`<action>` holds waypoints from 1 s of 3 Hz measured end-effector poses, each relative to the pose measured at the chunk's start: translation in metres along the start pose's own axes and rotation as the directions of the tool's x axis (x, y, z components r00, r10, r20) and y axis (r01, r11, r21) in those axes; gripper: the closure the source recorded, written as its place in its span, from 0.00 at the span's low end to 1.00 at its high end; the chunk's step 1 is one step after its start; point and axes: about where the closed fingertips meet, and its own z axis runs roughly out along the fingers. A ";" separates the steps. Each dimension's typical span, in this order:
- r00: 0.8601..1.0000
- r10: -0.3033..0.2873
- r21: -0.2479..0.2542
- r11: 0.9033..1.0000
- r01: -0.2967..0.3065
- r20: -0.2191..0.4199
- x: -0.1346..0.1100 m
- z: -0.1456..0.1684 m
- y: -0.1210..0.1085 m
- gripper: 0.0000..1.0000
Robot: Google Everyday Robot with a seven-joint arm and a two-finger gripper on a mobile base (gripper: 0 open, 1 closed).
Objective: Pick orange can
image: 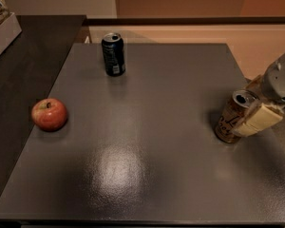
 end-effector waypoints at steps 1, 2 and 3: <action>0.999 -0.003 -0.007 1.000 0.003 0.035 -0.008 -0.006 0.002 0.64; 0.996 -0.019 -0.008 1.000 0.020 0.082 -0.026 -0.017 0.002 0.88; 0.992 -0.036 0.001 0.999 0.037 0.120 -0.047 -0.032 -0.001 1.00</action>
Offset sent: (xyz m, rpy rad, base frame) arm 0.0055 0.0299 0.0503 0.1319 -0.0547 0.0442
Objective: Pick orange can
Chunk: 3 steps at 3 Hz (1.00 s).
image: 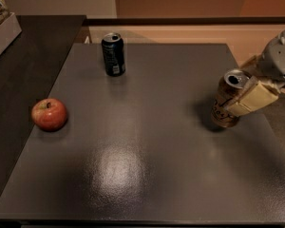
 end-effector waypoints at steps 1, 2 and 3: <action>1.000 -0.010 0.005 1.000 0.010 0.020 -0.012 -0.007 -0.002 1.00; 0.999 -0.031 0.015 0.999 0.030 0.037 -0.038 -0.023 -0.010 1.00; 0.999 -0.038 0.035 0.999 0.037 0.033 -0.066 -0.044 -0.021 1.00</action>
Offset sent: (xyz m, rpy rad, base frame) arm 0.0290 0.0336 0.0833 0.0409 -0.0707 0.0395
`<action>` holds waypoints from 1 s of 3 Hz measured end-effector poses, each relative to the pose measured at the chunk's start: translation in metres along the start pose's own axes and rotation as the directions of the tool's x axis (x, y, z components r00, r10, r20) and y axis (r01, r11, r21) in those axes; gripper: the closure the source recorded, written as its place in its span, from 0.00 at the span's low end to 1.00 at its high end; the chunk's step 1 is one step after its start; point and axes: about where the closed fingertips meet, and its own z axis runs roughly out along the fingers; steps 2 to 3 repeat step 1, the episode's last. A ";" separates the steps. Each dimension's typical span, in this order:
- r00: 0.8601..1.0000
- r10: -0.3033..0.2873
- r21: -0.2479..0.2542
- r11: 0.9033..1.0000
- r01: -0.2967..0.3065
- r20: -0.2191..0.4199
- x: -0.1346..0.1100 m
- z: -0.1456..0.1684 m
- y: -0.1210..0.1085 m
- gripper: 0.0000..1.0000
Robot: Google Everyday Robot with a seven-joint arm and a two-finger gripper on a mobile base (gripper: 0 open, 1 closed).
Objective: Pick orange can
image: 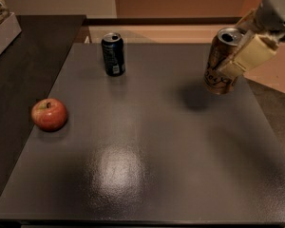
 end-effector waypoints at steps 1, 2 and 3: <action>1.000 0.000 0.001 1.000 0.000 0.000 -0.001 0.000 0.000 1.00; 1.000 0.000 0.001 1.000 0.000 0.000 -0.001 0.000 0.000 1.00; 1.000 0.000 0.001 1.000 0.000 0.000 -0.001 0.000 0.000 1.00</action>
Offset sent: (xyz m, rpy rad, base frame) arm 0.0000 0.0000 0.0000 0.0000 0.0000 0.0000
